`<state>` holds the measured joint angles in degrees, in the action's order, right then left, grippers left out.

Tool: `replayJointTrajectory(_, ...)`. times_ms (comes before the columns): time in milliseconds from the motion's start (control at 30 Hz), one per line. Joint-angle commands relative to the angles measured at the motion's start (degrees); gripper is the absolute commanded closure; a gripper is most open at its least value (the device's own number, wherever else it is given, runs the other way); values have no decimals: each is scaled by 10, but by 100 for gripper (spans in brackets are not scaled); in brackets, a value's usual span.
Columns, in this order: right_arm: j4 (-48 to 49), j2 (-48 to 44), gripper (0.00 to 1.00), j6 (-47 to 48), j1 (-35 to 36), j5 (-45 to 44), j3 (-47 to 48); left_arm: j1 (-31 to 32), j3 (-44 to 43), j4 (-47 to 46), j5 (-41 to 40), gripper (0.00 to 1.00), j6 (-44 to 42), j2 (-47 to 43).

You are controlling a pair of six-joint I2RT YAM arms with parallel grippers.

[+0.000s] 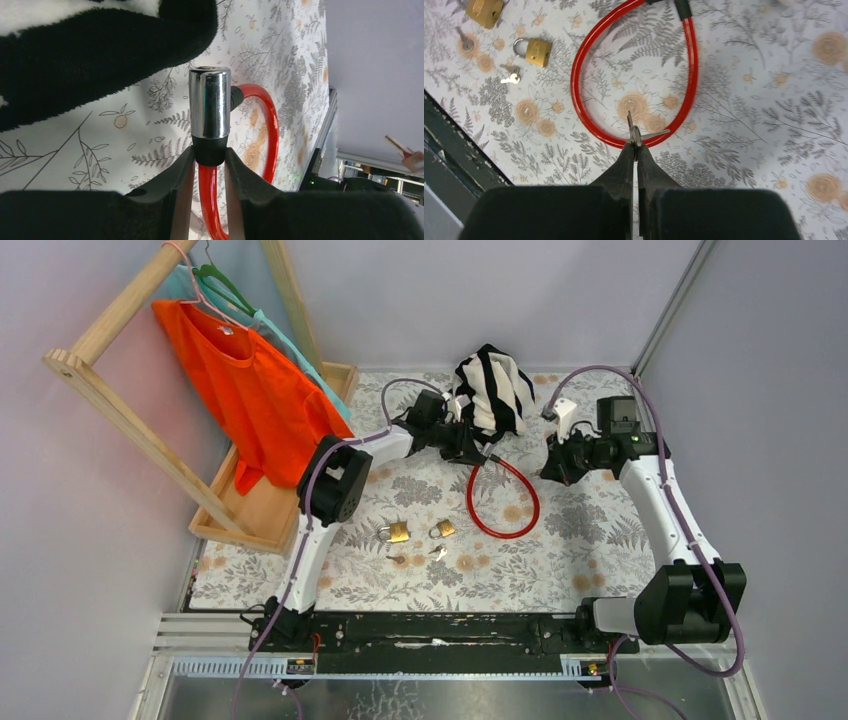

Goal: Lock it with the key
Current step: Place the lock at the center of the board, then place the key at the center of the board.

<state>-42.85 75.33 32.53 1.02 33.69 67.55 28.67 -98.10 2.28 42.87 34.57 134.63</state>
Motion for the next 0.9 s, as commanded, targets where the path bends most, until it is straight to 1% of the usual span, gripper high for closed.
replayJointTrajectory(0, 12, -20, 100, 27, 24, 35, -27, -8, -34, 25, 9, 66, -36, 14)
replayJointTrajectory(67, 9, -24, 100, 40, 35, 41, -46, -12, -38, 35, 3, 59, -49, 14)
replayJointTrajectory(167, 9, -34, 100, 58, 49, 62, -71, -17, -57, 71, -8, 44, -81, 14)
replayJointTrajectory(367, 0, -61, 100, 99, 78, 99, -113, -26, -75, 129, -47, 25, -147, -21)
replayJointTrajectory(467, -4, -75, 100, 121, 100, 99, -140, -28, -84, 166, -79, 20, -200, -52)
replayJointTrajectory(533, -2, -80, 100, 133, 109, 100, -161, -30, -77, 182, -107, 17, -235, -89)
replayJointTrajectory(700, 3, -81, 100, 151, 132, 92, -207, -33, -28, 192, -164, 7, -311, -191)
replayJointTrajectory(767, 14, -78, 100, 148, 145, 80, -224, -33, -9, 193, -188, 1, -338, -233)
replayJointTrajectory(867, 30, -71, 100, 142, 164, 67, -247, -33, 18, 193, -221, 0, -371, -295)
